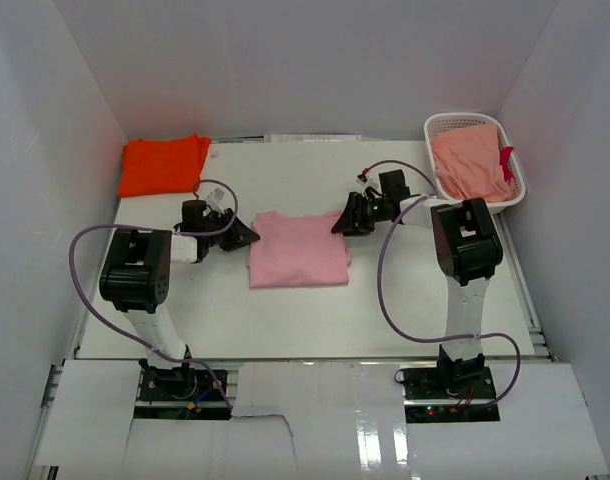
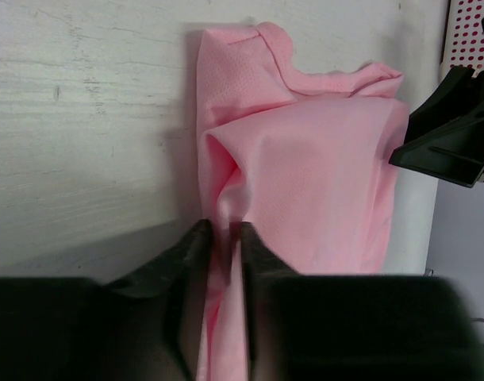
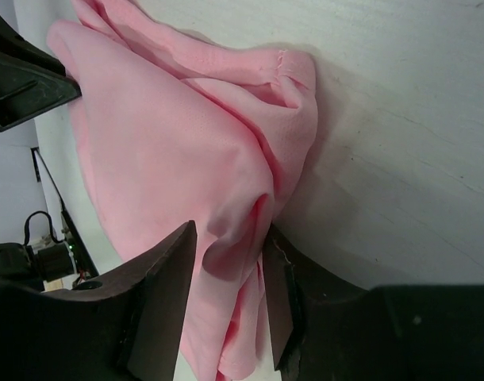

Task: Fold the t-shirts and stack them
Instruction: Put the neatly folded tshirt into the corner of the board with the left arm

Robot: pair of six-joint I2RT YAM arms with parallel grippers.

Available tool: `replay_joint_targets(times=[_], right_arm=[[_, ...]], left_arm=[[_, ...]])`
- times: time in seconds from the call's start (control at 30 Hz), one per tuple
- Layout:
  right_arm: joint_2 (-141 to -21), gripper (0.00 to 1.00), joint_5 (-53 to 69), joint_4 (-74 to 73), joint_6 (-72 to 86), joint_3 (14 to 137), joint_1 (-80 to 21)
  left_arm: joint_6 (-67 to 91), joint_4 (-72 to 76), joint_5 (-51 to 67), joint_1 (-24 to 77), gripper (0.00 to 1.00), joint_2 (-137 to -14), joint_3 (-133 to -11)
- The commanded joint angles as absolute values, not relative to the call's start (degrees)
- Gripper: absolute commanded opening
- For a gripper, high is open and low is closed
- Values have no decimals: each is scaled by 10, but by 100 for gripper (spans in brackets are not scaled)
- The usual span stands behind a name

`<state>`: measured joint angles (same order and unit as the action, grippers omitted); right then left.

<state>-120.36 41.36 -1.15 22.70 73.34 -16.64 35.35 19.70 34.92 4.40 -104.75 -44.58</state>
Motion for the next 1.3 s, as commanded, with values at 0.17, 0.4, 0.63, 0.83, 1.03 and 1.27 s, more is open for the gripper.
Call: replay_joint_targets(times=[0.17, 0.4, 0.63, 0.83, 1.03, 1.27], right_arm=[[-1230, 21, 407, -24, 223, 744, -172], [-1230, 8, 408, -27, 221, 749, -172], [-1229, 8, 409, -28, 221, 751, -172], [-1227, 8, 410, -28, 221, 748, -172], [-1225, 8, 410, -26, 219, 747, -172], [-1215, 44, 407, -25, 218, 740, -172]], left_arm=[[360, 222, 361, 46, 53, -1053, -428], [361, 232, 363, 44, 58, -1061, -420], [363, 240, 379, 44, 56, -1078, -426], [367, 250, 382, 45, 33, -1085, -427], [366, 250, 380, 46, 1, -1094, -426], [367, 250, 388, 46, 0, -1103, -441]])
